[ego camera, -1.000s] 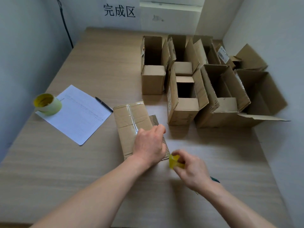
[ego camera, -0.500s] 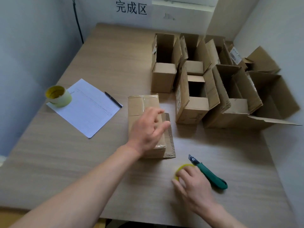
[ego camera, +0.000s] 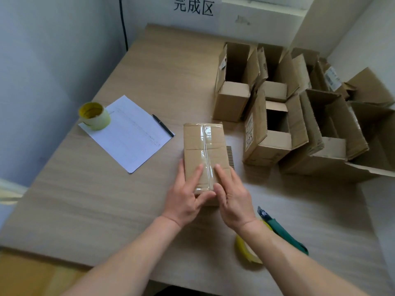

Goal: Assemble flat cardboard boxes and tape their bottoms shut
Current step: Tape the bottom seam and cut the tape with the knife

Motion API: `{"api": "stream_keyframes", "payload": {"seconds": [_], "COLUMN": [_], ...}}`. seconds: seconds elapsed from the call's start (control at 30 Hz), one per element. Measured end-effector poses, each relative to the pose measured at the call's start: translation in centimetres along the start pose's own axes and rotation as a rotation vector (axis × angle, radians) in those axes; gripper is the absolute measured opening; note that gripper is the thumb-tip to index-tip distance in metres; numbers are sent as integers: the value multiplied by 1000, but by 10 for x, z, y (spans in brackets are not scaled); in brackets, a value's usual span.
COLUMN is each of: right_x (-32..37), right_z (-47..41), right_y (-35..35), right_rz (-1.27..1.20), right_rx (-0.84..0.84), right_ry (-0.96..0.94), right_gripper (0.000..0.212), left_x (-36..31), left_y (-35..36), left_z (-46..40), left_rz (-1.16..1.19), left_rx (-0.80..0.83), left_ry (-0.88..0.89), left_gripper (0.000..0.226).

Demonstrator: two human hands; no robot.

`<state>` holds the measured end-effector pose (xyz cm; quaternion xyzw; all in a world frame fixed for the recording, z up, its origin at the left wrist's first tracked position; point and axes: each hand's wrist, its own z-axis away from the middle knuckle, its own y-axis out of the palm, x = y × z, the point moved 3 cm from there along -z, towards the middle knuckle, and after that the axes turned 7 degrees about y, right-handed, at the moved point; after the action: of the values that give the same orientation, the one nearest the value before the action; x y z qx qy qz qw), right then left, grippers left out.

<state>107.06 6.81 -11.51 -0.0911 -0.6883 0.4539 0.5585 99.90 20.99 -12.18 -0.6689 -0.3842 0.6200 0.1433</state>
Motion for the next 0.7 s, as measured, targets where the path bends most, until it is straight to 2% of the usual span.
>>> {"api": "stream_keyframes", "payload": {"seconds": [0.07,0.23,0.33,0.4,0.47,0.53,0.57,0.63,0.7], "right_x": [-7,-19,-19,-19,-21,-13,-7,3,7], "right_z": [-3,-21,-29,-28,-27,-30,-34,-36,-38], "right_y": [-9,-23,-27,-32,-35,-32,-25,-11,-1], "right_rz": [80,368,435,358,219,93,-4,-157,-162], "right_rx": [109,279,332,363,379,285,189,17,-56], "right_ry": [-68,-284,-327,-320,-225,-53,55,202,196], "right_gripper": [69,76,76,70,67,63,64,65,59], "left_x": [8,13,18,22,17,8,3,-4,-2], "left_y": [-7,-10,-11,-15,-21,-21,-17,-3,5], "left_z": [-3,-10,-13,-15,-21,-30,-34,-36,-34], "left_rz": [-100,-224,-248,-140,78,208,187,90,20], "left_rx": [126,180,290,311,202,7,-34,9,86], "left_ry": [59,156,173,120,43,-49,-93,-143,-162], "left_gripper": [88,82,87,85,74,61,57,60,62]}}
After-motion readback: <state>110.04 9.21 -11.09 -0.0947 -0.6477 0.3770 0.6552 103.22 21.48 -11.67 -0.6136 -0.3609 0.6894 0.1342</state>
